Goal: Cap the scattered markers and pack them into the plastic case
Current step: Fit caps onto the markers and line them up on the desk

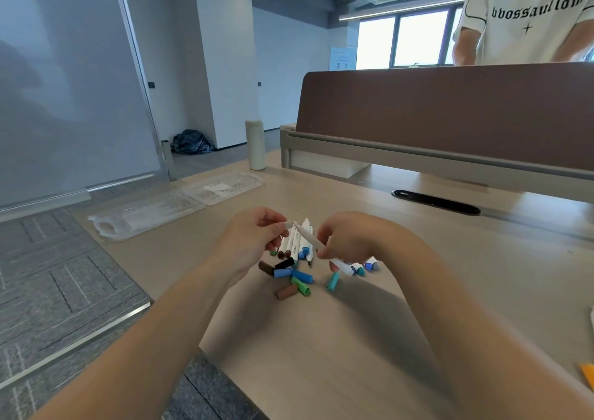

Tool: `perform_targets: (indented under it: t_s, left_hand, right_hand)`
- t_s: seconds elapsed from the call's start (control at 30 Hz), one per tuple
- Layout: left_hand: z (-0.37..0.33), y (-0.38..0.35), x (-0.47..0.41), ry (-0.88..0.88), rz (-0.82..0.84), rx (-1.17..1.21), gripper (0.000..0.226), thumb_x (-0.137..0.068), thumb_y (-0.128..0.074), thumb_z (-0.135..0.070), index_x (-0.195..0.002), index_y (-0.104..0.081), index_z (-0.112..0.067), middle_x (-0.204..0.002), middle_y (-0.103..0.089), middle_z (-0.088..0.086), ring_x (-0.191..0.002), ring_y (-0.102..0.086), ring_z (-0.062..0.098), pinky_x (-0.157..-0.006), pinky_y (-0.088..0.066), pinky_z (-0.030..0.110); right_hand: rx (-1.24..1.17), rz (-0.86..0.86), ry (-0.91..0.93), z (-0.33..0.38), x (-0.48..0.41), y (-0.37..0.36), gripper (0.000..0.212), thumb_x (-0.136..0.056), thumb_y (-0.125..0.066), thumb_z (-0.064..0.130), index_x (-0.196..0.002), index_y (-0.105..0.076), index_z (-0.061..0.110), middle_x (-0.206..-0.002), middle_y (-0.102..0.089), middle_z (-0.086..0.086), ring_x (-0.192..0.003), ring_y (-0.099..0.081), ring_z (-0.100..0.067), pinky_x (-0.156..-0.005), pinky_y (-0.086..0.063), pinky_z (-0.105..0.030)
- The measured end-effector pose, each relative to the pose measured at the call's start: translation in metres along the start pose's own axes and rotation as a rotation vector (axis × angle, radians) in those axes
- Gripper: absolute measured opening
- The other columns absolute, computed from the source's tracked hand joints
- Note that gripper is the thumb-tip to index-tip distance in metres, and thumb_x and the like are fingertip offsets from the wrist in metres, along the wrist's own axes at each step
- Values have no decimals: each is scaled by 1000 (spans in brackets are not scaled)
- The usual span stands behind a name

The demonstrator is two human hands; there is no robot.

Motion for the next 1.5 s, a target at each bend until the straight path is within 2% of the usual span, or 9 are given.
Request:
perform_targets:
  t_s: [0.2, 0.37, 0.63, 0.8, 1.0, 1.07, 1.17, 1.37, 1.5]
  left_hand:
    - [-3, 2, 1, -6, -14, -2, 11, -95, -57, -1, -99, -67, -5, -79, -69, 9, -67, -56, 16, -64, -48, 29]
    - [-3, 4, 2, -3, -26, 16, 13, -96, -55, 0, -97, -67, -5, -77, -67, 8, -65, -55, 15, -65, -47, 31]
    - [-1, 6, 1, 0, -18, 1, 16, -96, -55, -1, -98, -69, -9, -79, -69, 8, -67, -55, 16, -67, -48, 31]
    - [4, 9, 1, 65, -76, 93, 29, -97, -48, -2, -101, -75, -14, -76, -63, 6, -67, -51, 16, -63, -43, 29]
    - [13, 7, -1, 206, -166, 331, 4, -94, -61, -8, -96, -64, -8, -80, -71, 9, -66, -63, 19, -61, -49, 28]
    - [17, 7, -1, 255, -189, 449, 6, -94, -62, -8, -99, -59, -8, -84, -76, 12, -69, -71, 20, -63, -53, 28]
    - [20, 6, -3, 274, -213, 554, 7, -95, -60, -7, -102, -58, -6, -89, -76, 14, -75, -75, 23, -67, -56, 31]
    - [22, 4, -5, 249, -203, 563, 12, -95, -60, -6, -105, -62, 0, -88, -76, 16, -81, -75, 25, -75, -58, 34]
    - [23, 1, -5, 222, -196, 514, 9, -94, -62, -5, -102, -62, -1, -86, -76, 14, -84, -75, 25, -77, -58, 35]
  right_hand:
    - [-16, 7, -3, -2, -3, 0, 31, -95, -62, 25, -124, -65, 15, -104, -71, -3, -96, -67, -23, -83, -57, -29]
    - [0, 8, 3, -2, -4, 0, 31, -94, -63, 25, -123, -66, 15, -105, -69, -4, -97, -66, -25, -85, -58, -32]
    - [13, 13, 10, 0, -2, 0, 31, -94, -63, 25, -124, -66, 16, -105, -70, -4, -97, -67, -26, -82, -58, -31]
    - [17, -13, -1, -1, -3, 2, 29, -95, -62, 24, -122, -65, 15, -103, -71, -5, -95, -69, -25, -80, -58, -31]
    - [16, 30, 16, 3, -3, -1, 26, -95, -61, 27, -118, -64, 16, -101, -71, -5, -93, -70, -25, -76, -58, -29]
    - [-2, 65, 34, 5, 0, -2, 24, -94, -62, 29, -116, -65, 17, -96, -73, -3, -87, -71, -21, -82, -59, -34]
    - [-4, 135, 56, 9, 6, -4, 23, -94, -62, 28, -112, -67, 16, -85, -73, 0, -66, -61, -15, -71, -55, -30]
    - [7, 178, 45, 11, 8, -8, 23, -95, -60, 26, -110, -68, 10, -72, -71, 2, -57, -53, -13, -59, -47, -27]
    - [-19, 126, 40, 10, 6, -4, 25, -94, -61, 27, -110, -69, 10, -72, -71, -1, -59, -55, -14, -63, -50, -28]
Point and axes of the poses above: each hand's wrist, its own x-axis away from the middle knuckle, its own y-axis out of the back of the hand, z = x × y, the point moved 6 cm from there along -x, towards the middle knuckle
